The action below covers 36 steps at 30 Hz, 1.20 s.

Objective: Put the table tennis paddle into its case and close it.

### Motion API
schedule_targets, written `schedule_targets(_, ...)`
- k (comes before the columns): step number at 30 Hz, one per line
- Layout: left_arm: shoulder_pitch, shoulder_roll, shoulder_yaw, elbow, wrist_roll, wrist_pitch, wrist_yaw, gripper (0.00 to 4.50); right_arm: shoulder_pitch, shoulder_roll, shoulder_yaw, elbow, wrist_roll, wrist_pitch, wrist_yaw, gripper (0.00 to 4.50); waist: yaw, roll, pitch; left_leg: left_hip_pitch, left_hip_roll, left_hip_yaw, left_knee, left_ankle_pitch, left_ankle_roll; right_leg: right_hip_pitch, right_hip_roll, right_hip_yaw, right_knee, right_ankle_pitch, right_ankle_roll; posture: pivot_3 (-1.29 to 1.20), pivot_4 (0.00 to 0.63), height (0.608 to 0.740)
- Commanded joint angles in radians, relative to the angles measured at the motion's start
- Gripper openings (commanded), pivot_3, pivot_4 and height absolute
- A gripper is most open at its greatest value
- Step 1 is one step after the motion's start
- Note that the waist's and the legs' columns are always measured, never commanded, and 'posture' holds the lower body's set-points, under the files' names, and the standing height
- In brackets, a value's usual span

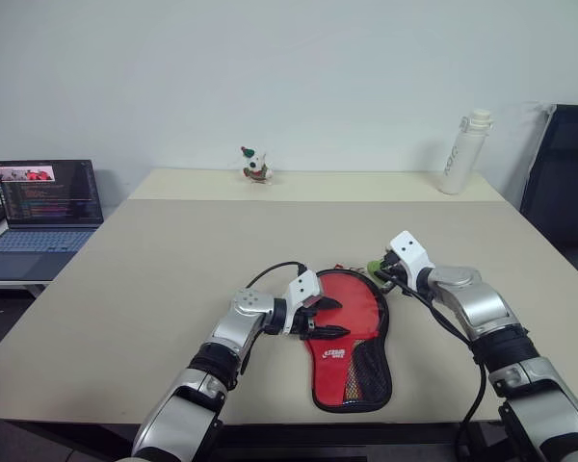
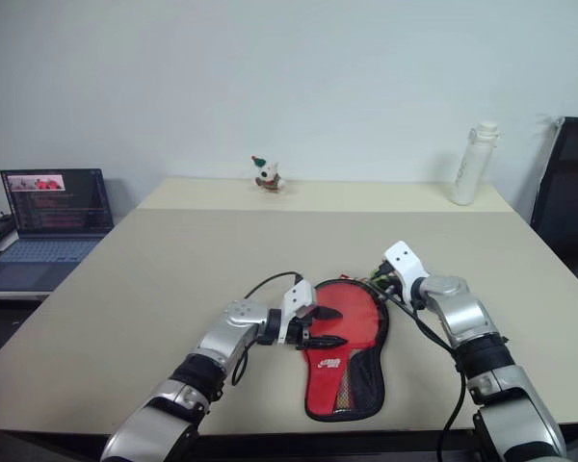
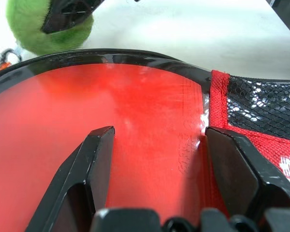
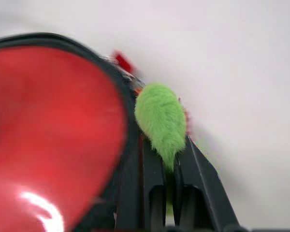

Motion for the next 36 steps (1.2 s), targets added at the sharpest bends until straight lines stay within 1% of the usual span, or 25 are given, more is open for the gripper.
schedule_targets(1,0.014,0.001,-0.016,0.023,0.019,0.006,0.002,3.26,-0.056,-0.033,-0.039,0.064,-0.016,-0.055,0.006,0.04,0.000,0.000,0.000,0.000,0.000,0.000,0.000,0.000,0.000,0.000,0.000,0.000,0.000,0.000,0.000,0.00,0.150,0.740)
schedule_targets(4,0.008,-0.006,-0.021,0.031,0.025,0.008,0.007,3.26,-0.048,-0.072,-0.039,0.066,-0.011,-0.054,0.049,0.04,0.002,0.000,0.000,0.000,0.000,0.000,0.000,0.000,0.000,0.000,0.000,0.000,0.000,0.000,0.000,0.00,0.150,0.740)
schedule_targets(8,-0.014,-0.028,-0.006,0.053,0.011,0.042,0.021,3.26,0.009,-0.137,-0.034,-0.011,-0.006,-0.029,0.107,0.04,0.008,0.001,0.000,0.000,0.000,0.000,0.000,0.000,0.001,0.000,0.000,0.000,-0.001,0.000,0.000,0.00,0.150,0.740)
schedule_targets(16,-0.069,-0.073,0.008,0.114,0.005,0.057,0.050,3.26,0.183,-0.305,-0.061,-0.287,0.051,0.108,0.246,0.04,0.029,0.002,0.001,0.000,-0.002,-0.001,0.000,-0.001,0.001,0.001,0.000,-0.001,-0.001,0.000,0.000,0.00,0.150,0.740)
schedule_targets(20,-0.096,-0.092,0.010,0.155,0.010,0.042,0.066,3.26,0.278,-0.394,-0.097,-0.442,0.108,0.186,0.315,0.04,0.035,0.002,0.001,-0.001,-0.003,-0.002,0.000,-0.001,0.001,0.002,0.000,-0.001,-0.002,-0.001,0.001,0.00,0.150,0.740)
schedule_targets(25,-0.115,-0.111,0.002,0.191,0.018,0.020,0.066,3.26,0.392,-0.490,-0.138,-0.644,0.216,0.290,0.405,0.04,0.038,0.002,0.001,-0.001,-0.004,-0.002,0.000,-0.001,0.002,0.002,0.001,-0.001,-0.003,-0.001,0.001,0.00,0.150,0.740)
schedule_targets(30,-0.129,-0.119,-0.019,0.225,0.048,-0.015,0.052,3.26,0.477,-0.530,-0.173,-0.794,0.301,0.375,0.415,0.04,0.034,0.002,0.001,-0.001,-0.003,-0.003,0.000,-0.002,0.002,0.002,0.001,-0.001,-0.004,-0.001,0.002,0.00,0.150,0.740)
schedule_targets(36,-0.136,-0.125,-0.038,0.269,0.088,-0.081,0.056,3.26,0.568,-0.560,-0.200,-0.891,0.356,0.416,0.411,0.04,0.034,0.002,0.001,-0.001,-0.003,-0.004,0.000,-0.002,0.003,0.004,0.001,-0.002,-0.006,-0.001,0.002,0.00,0.150,0.740)
